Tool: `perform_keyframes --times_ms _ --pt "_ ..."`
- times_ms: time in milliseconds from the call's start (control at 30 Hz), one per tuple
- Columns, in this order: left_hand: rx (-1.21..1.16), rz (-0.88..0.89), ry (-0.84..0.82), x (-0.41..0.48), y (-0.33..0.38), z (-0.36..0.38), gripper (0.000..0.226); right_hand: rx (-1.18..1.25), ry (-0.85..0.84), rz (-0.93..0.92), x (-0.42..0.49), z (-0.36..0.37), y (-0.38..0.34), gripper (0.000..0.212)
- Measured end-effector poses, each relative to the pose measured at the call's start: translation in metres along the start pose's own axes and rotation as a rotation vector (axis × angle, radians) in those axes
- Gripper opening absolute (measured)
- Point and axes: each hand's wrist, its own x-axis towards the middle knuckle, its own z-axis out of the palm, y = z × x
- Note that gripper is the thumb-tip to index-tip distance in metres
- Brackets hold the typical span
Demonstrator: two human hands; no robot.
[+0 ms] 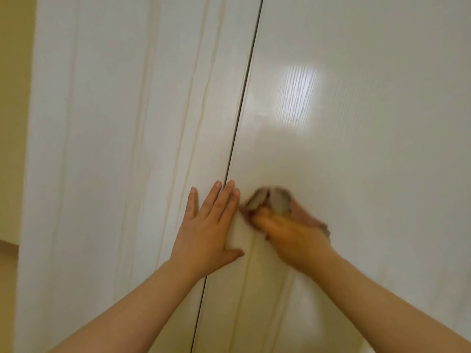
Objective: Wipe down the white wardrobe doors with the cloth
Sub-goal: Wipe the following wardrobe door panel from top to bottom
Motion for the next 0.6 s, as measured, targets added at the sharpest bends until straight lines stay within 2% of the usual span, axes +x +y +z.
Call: perform_keyframes --times_ms 67,133,200,267,300,367,467,533,600 --pt "-0.002 -0.017 0.0 -0.002 0.0 0.001 0.13 0.024 0.177 0.176 0.021 -0.008 0.004 0.045" --pt "-0.021 -0.038 -0.002 -0.004 0.0 0.001 0.128 0.091 0.328 0.231 0.022 0.004 -0.012 0.04" --pt "-0.05 -0.039 0.012 -0.008 0.001 0.001 0.116 0.065 0.269 0.105 -0.003 0.028 -0.036 0.043" --pt "-0.069 -0.016 0.025 -0.017 0.004 0.002 0.105 0.036 0.105 -0.081 -0.032 0.042 -0.04 0.044" --pt "-0.067 -0.005 0.017 -0.022 0.005 0.004 0.107 0.034 0.055 -0.124 -0.037 0.041 -0.032 0.046" --pt "-0.062 -0.007 -0.01 -0.029 0.007 0.006 0.117 0.006 0.067 -0.067 -0.027 0.027 -0.015 0.048" --pt "-0.061 -0.039 -0.046 -0.034 0.013 0.009 0.116 0.069 0.258 0.148 -0.011 0.02 -0.016 0.046" --pt "-0.071 -0.061 -0.054 -0.035 0.017 0.009 0.1 0.07 0.301 0.131 -0.02 0.033 -0.034 0.046" --pt "-0.082 -0.071 -0.054 -0.034 0.02 0.009 0.087 0.035 0.232 -0.008 -0.046 0.055 -0.046 0.041"
